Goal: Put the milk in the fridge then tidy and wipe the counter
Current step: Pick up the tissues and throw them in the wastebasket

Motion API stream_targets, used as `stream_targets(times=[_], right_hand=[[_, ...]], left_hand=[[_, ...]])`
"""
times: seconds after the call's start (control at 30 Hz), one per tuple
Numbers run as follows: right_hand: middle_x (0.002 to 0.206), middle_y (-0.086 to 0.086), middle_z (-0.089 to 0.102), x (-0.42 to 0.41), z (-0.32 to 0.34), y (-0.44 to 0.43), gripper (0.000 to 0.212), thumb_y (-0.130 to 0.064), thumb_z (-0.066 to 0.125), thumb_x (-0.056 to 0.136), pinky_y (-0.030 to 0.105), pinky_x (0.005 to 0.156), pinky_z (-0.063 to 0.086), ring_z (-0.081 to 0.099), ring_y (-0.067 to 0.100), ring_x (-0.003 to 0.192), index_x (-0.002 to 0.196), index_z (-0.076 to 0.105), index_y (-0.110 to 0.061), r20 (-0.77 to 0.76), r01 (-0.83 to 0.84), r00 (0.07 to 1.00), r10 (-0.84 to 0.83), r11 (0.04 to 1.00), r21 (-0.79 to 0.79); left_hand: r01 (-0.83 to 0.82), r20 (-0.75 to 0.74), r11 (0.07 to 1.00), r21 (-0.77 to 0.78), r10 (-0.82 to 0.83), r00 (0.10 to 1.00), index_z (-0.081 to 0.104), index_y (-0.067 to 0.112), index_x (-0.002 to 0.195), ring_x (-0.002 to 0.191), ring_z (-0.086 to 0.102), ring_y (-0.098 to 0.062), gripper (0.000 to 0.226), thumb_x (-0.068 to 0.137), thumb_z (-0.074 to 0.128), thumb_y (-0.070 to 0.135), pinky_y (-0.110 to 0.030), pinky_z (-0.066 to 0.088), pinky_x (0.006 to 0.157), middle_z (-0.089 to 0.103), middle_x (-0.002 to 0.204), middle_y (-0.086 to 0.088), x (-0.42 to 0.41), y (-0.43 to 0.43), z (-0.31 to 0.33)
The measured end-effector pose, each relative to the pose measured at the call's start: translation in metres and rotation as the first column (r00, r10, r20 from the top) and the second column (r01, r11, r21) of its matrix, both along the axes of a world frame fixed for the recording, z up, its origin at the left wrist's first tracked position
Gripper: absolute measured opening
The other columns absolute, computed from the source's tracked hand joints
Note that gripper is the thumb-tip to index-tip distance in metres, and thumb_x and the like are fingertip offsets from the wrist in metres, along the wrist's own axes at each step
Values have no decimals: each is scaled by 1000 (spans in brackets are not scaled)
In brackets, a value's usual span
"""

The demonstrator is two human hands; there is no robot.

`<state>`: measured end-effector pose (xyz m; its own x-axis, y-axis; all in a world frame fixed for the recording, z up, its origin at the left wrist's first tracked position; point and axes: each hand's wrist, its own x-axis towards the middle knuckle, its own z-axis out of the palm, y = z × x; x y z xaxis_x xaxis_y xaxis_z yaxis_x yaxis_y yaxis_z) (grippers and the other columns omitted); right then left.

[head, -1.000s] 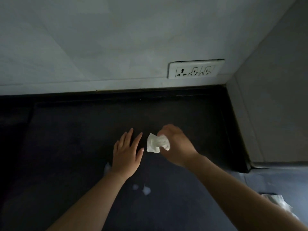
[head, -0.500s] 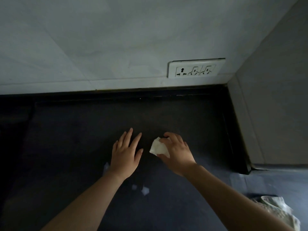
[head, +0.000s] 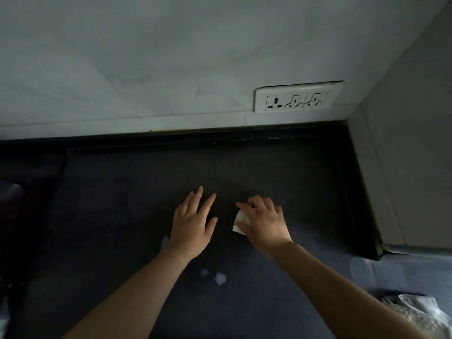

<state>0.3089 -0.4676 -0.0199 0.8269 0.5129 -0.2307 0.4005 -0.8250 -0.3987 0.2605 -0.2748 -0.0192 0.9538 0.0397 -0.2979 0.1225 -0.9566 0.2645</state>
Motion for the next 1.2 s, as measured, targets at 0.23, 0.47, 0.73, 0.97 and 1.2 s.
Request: stream_targets(times=[0.23, 0.47, 0.73, 0.97, 1.2], right_hand=[[122, 7, 50, -9, 3, -23, 38, -34, 32, 96, 37, 92, 35, 43, 33, 114, 120, 56, -17, 43, -93, 994, 96, 993, -77], [103, 6, 48, -51, 35, -61, 17, -24, 53, 90, 28, 76, 41, 51, 24, 91, 96, 60, -10, -132, 381, 924, -359, 899, 217], [78, -7, 50, -187, 85, -63, 19, -35, 54, 88, 29, 62, 36, 49, 15, 69, 75, 47, -24, -40, 650, 739, -672, 697, 302], [77, 3, 55, -351, 97, -18, 20, -32, 55, 88, 34, 64, 41, 54, 28, 73, 76, 52, -15, -37, 806, 576, -817, 559, 195], [78, -1, 56, -505, 109, 1, 19, -35, 55, 88, 35, 67, 43, 55, 24, 76, 80, 57, -17, -62, 971, 209, -976, 200, 129]], left_hand=[[4, -8, 1000, 8, -4, 1000, 15, 31, 146, 145, 7, -26, 60, 93, 43, 39, -47, 19, 115, 6, 159, -5, 1, -1, -1], [12, -77, 997, -73, -18, 997, 28, 25, 144, 143, 16, -26, 56, 92, 44, 41, -47, 22, 114, 17, 157, -4, 7, 1, 30], [179, 80, 867, -465, -160, 984, 52, 22, 126, 124, 43, -13, 39, 90, 51, 37, -25, 31, 99, 49, 133, 5, -72, -27, 83], [440, 59, 692, -573, -501, 864, 60, 27, 113, 103, 45, 5, 27, 87, 56, 34, -4, 30, 85, 53, 114, 16, -182, -24, 87], [685, 18, 508, -522, -797, 604, 60, 29, 113, 105, 49, -2, 28, 86, 56, 35, -18, 35, 87, 57, 116, 14, -246, -40, 94]])
